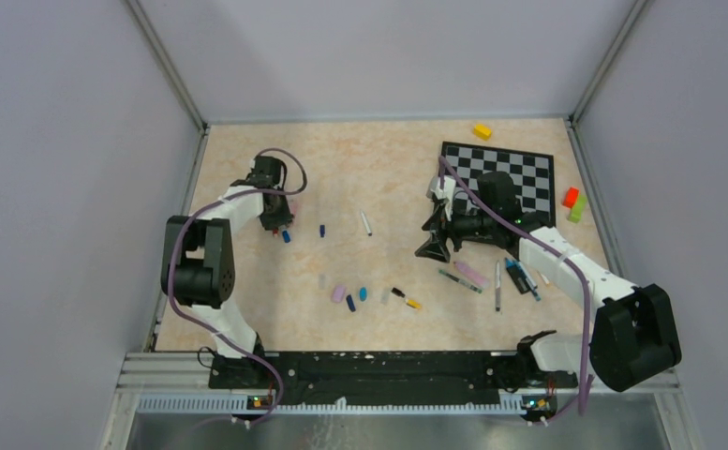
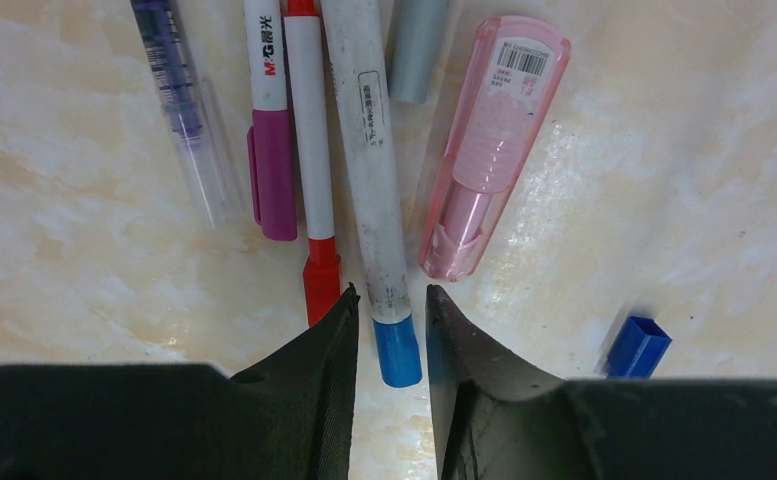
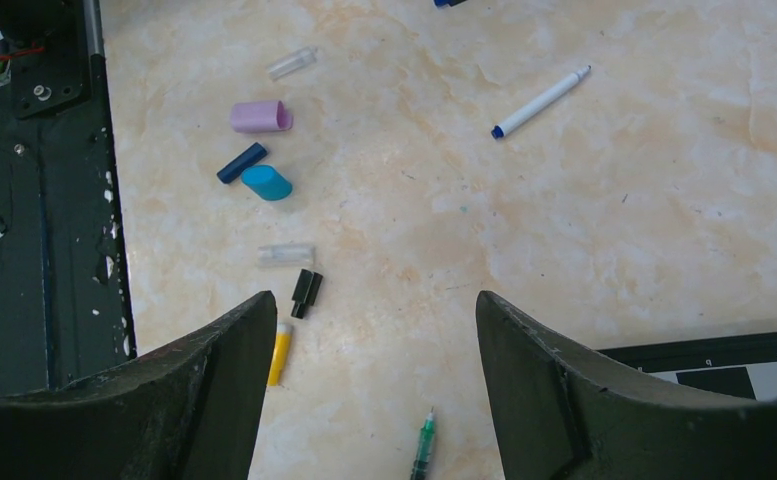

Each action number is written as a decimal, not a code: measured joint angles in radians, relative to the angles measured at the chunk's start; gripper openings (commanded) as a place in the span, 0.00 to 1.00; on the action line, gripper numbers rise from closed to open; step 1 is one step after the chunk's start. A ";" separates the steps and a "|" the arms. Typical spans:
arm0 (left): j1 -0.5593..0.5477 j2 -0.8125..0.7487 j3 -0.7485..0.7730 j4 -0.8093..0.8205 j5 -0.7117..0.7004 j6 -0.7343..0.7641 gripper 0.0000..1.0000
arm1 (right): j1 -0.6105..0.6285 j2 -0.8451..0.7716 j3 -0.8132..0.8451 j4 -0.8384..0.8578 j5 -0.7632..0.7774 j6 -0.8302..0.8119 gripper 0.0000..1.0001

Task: Open the pen caps
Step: Pick up the pen from the center of the board, then open the pen cap from the pen.

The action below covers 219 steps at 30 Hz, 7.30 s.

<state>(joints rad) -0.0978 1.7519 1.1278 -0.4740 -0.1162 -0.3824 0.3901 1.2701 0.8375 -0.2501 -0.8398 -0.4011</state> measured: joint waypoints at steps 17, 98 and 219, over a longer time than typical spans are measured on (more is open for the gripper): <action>0.000 0.041 0.002 -0.008 -0.010 0.012 0.18 | 0.000 0.000 0.000 0.000 0.000 0.000 0.71; -0.754 -0.111 -0.319 0.794 1.015 -0.280 0.10 | 0.145 -0.102 -0.006 -0.685 0.163 -1.553 0.00; -0.547 -1.014 -0.689 0.943 -0.270 -0.467 0.00 | -0.084 -0.119 -0.209 0.190 -0.255 0.117 0.00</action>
<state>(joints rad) -0.6453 0.7383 0.4385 0.4690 -0.3866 -0.8494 0.3061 1.1511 0.6281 -0.0605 -1.0950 -0.2836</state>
